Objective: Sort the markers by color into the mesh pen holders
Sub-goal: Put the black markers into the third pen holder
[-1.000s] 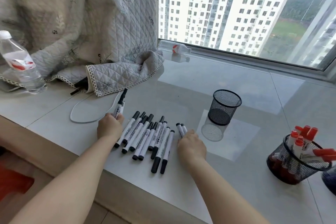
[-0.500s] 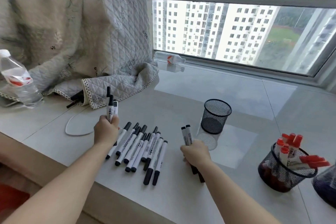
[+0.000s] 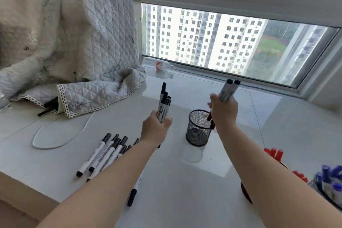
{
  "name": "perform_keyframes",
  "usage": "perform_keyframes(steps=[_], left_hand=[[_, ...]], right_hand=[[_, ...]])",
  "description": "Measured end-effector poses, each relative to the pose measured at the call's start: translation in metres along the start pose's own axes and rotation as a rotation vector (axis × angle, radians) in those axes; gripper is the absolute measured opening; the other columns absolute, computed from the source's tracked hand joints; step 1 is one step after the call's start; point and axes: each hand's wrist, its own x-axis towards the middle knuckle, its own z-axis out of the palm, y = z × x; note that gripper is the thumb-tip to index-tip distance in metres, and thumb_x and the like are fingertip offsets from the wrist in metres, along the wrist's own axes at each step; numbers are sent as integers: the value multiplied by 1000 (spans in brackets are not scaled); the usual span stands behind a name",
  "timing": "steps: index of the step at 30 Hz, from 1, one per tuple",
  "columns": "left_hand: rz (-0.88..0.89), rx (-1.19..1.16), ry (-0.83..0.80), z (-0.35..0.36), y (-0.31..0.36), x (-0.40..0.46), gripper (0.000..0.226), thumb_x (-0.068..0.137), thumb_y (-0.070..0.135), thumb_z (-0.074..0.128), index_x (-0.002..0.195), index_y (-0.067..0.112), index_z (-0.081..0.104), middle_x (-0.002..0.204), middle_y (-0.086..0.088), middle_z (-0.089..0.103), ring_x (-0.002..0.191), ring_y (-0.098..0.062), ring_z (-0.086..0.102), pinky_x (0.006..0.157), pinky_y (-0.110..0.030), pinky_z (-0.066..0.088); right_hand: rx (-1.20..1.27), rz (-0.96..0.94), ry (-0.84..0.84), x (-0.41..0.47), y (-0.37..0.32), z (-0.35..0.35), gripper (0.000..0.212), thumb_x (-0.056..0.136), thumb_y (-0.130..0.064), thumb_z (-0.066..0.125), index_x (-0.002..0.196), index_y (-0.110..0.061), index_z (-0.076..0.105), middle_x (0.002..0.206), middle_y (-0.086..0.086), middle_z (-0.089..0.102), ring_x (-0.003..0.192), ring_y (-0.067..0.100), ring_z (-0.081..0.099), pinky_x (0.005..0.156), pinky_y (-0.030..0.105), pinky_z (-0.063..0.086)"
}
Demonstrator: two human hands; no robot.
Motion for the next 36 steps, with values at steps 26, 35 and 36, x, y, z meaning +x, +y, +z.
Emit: perform_keyframes(steps=[26, 35, 36], left_hand=[[38, -167, -20, 23, 23, -40, 20, 81, 34, 61, 74, 28, 44, 67, 10, 53, 57, -7, 56, 50, -19, 38], [-97, -449, 40, 24, 44, -71, 27, 80, 29, 65, 63, 19, 47, 57, 4, 47, 50, -12, 43, 50, -24, 36], [-108, -493, 41, 25, 46, -74, 28, 80, 29, 65, 63, 18, 47, 56, 3, 47, 50, -12, 43, 50, -24, 37]], right_hand=[[-164, 205, -29, -62, 68, -7, 15, 85, -29, 58, 78, -16, 55, 67, -6, 53, 66, 16, 48, 60, 28, 30], [-150, 248, -81, -110, 58, -25, 18, 80, -22, 60, 68, -17, 48, 68, 1, 55, 71, 24, 54, 59, 28, 38], [-131, 255, -83, -113, 58, -27, 15, 80, -22, 61, 71, -15, 51, 69, 2, 56, 73, 26, 56, 62, 29, 39]])
